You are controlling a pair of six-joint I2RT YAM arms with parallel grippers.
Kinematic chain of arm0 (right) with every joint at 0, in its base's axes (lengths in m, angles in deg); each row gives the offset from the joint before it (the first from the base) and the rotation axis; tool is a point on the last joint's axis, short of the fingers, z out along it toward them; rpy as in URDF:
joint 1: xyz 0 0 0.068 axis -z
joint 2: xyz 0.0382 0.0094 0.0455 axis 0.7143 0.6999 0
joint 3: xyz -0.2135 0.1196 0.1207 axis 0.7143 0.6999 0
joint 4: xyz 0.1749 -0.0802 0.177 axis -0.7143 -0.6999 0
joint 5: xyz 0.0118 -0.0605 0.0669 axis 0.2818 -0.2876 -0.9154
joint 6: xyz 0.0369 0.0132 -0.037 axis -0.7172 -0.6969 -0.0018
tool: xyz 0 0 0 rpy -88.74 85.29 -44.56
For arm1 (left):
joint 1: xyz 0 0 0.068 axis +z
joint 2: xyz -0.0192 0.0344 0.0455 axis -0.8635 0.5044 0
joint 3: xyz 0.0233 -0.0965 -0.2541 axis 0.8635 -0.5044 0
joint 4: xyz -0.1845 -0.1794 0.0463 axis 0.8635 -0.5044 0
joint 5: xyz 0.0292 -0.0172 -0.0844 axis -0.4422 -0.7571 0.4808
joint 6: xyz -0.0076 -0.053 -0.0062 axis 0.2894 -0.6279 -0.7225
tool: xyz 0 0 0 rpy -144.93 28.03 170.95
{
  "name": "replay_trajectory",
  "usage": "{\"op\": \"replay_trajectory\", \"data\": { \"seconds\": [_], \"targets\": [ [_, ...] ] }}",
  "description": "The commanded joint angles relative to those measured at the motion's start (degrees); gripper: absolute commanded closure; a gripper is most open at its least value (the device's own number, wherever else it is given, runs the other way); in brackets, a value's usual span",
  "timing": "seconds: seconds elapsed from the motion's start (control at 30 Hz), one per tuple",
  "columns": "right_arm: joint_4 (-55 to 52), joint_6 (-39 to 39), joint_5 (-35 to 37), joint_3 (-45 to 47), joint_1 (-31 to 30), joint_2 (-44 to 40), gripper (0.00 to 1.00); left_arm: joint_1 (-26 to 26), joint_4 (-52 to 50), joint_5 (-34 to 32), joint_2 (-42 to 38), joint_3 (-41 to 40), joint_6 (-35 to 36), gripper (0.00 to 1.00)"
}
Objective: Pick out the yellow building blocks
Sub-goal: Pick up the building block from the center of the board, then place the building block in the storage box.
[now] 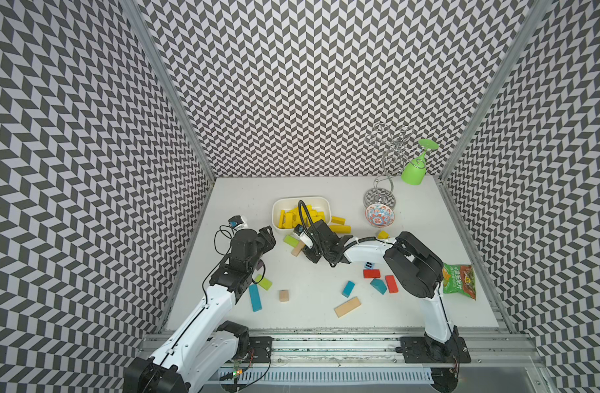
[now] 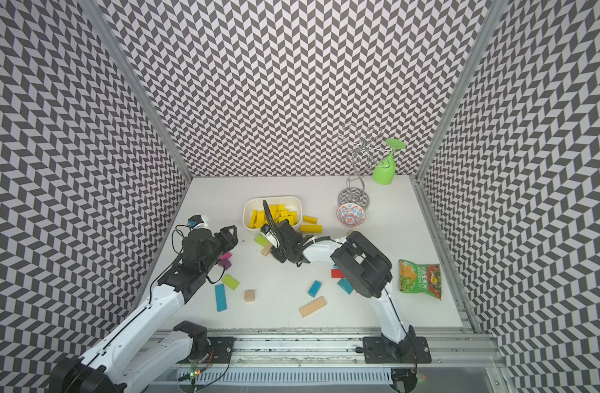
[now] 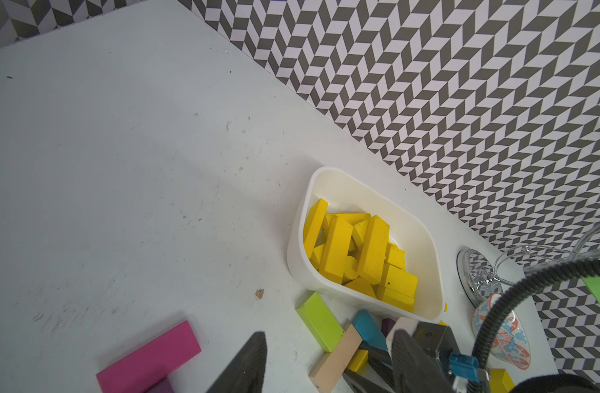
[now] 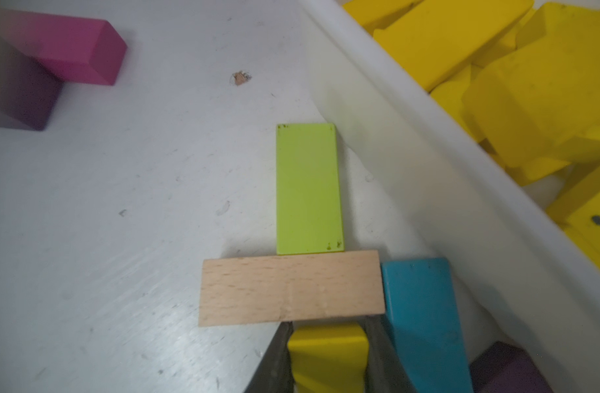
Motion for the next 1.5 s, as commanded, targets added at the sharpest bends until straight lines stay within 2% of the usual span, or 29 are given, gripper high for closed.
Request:
{"op": "replay_trajectory", "data": {
  "seconds": [0.0, 0.2, 0.37, 0.77, 1.0, 1.1, 1.17, 1.27, 1.47],
  "targets": [
    [-0.18, 0.91, -1.15, 0.97, 0.06, -2.42, 0.83, 0.45, -0.47, 0.16, -0.39, -0.17, 0.61, 0.39],
    [-0.31, 1.24, -2.48, 2.99, 0.06, -9.14, 0.87, 0.55, -0.49, 0.15, -0.69, -0.36, 0.53, 0.39],
    [0.81, -0.13, -0.11, 1.94, 0.96, -12.52, 0.86, 0.47, -0.38, 0.15, -0.92, -0.89, 0.26, 0.39],
    [-1.34, -4.44, -0.99, -13.74, 4.61, -0.62, 0.86, 0.52, -1.01, -0.44, -2.71, -1.92, -0.10, 0.40],
    [-1.88, -5.66, 0.79, -17.61, 5.84, 4.45, 0.86, 0.56, -0.83, -0.55, -1.77, -1.42, 0.03, 0.40],
    [-1.93, -5.83, 0.95, -17.53, 6.12, 4.92, 0.80, 0.57, -0.75, -0.38, -0.81, -0.88, 0.26, 0.40],
    [-2.09, -5.97, 0.94, -17.31, 6.21, 4.70, 0.67, 0.63, -0.44, -0.24, -0.36, -0.70, 0.42, 0.39],
    [-1.72, -5.76, 0.71, -16.51, 6.21, 3.56, 0.56, 0.65, 0.24, -0.13, 0.45, -0.69, 0.86, 0.39],
    [-2.23, -4.38, 0.16, -15.38, 6.47, -0.90, 0.50, 0.87, 1.19, 0.59, 2.03, -0.01, 1.87, 0.39]
  ]
}}
